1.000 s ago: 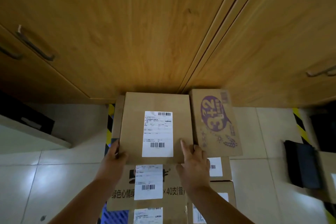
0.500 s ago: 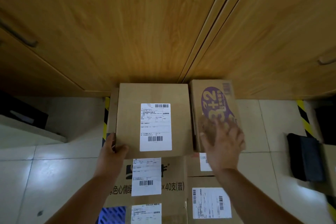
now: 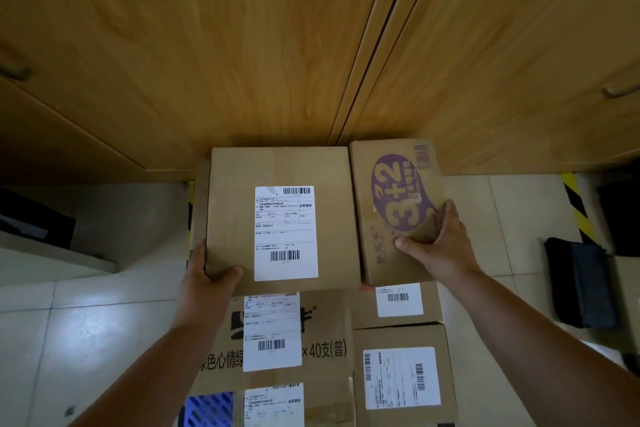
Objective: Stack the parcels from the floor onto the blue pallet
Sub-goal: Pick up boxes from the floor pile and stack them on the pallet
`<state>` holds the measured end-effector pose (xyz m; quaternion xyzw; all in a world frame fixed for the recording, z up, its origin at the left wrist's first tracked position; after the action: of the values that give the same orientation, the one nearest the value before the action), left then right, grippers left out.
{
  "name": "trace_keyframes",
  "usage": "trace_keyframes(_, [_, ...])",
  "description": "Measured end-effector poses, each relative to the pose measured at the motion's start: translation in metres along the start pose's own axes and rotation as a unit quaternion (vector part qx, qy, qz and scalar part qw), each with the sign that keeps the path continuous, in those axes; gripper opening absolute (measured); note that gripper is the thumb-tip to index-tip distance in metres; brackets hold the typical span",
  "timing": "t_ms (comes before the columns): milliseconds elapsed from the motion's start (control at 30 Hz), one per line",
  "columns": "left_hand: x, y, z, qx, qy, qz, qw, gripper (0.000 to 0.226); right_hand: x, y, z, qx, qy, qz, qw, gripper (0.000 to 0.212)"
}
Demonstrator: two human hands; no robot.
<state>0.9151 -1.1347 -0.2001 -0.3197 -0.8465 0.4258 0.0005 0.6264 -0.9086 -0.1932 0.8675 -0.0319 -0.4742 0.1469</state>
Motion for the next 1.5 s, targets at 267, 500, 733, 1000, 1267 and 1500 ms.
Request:
trace_keyframes(267, [-0.003, -0.002, 0.004, 0.009, -0.012, 0.004, 1.0, 0.058, 0.002, 0.002, -0.011, -0.019, -0.002, -0.028, 0.999, 0.123])
trace_keyframes(500, [-0.001, 0.002, 0.001, 0.008, -0.027, 0.029, 0.999, 0.058, 0.002, 0.008, -0.017, -0.028, 0.009, -0.047, 0.998, 0.12])
trace_keyframes(733, [0.0, 0.004, 0.002, -0.009, -0.03, 0.037, 0.999, 0.059, 0.005, 0.008, -0.019, -0.026, 0.001, -0.087, 0.996, 0.119])
trace_keyframes(1000, [-0.01, -0.011, 0.001, -0.023, -0.039, 0.182, 0.982, 0.063, -0.003, 0.026, -0.037, -0.078, -0.072, -0.267, 0.958, 0.097])
trace_keyframes(1267, [-0.039, -0.086, -0.052, 0.027, -0.013, 0.252, 0.967, 0.062, -0.055, 0.048, -0.101, -0.182, -0.032, -0.301, 0.936, 0.069])
trace_keyframes(1500, [-0.055, -0.192, -0.142, 0.093, 0.042, 0.271, 0.957, 0.06, -0.166, 0.072, -0.187, -0.225, -0.019, -0.322, 0.919, 0.072])
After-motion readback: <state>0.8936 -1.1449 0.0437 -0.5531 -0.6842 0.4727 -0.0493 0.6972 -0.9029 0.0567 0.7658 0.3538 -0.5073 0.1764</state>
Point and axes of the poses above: each hand's wrist, its own z-axis towards the middle knuckle, its own x-axis out of the palm, y = z × x, the point moved 5 cm from there along z, towards the middle knuckle, and after that the axes turned 9 degrees about -z, right-handed, at the moved point
